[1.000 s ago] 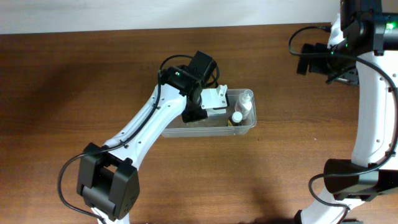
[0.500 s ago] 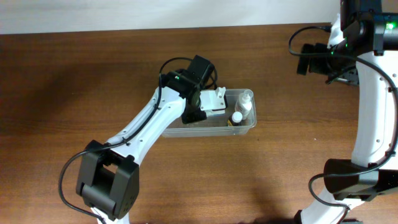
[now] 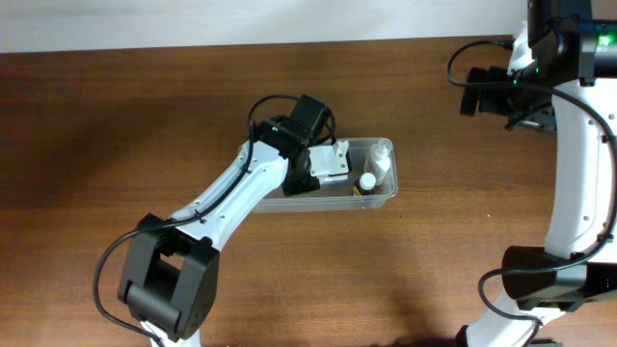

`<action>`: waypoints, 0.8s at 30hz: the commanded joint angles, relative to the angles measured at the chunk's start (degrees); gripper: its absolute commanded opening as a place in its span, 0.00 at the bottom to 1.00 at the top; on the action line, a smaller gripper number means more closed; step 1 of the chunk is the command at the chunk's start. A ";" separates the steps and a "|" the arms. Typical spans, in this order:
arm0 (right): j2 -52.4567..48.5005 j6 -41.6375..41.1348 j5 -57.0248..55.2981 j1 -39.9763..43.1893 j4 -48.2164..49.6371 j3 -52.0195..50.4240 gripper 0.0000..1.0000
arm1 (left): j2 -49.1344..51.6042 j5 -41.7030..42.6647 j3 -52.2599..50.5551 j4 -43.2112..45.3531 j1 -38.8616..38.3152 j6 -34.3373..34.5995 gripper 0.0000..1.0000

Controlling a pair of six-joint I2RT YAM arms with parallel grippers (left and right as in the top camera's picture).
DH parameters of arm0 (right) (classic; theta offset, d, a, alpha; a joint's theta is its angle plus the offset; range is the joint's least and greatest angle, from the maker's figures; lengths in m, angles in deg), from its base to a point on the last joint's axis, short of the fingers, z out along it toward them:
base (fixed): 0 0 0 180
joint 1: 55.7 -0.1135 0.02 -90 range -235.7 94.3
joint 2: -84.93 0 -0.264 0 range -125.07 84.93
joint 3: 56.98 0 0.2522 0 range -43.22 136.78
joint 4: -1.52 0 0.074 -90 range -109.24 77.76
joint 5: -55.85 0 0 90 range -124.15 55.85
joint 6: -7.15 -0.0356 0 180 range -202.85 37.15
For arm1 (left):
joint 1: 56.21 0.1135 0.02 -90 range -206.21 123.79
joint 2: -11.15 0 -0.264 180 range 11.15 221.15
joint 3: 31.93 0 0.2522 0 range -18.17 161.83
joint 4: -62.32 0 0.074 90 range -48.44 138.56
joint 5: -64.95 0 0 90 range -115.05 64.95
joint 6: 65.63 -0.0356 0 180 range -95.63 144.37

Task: Pack container
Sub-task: 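Lower Panadol box flat into container and open left gripper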

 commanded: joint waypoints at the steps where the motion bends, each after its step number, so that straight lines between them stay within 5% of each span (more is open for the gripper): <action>1: -0.09 -0.37 0.28 0.17 -0.15 0.39 0.98 | 0.17 0.07 -1.22 1.62 0.35 -0.96 0.52; 13: -0.09 -0.37 0.28 0.17 -0.15 0.39 0.98 | 3.98 0.04 -1.51 2.43 0.35 -0.96 0.52; 24: -0.09 -0.37 0.28 0.17 -0.15 0.39 0.98 | 4.09 -0.22 -1.51 2.64 0.35 -0.96 0.65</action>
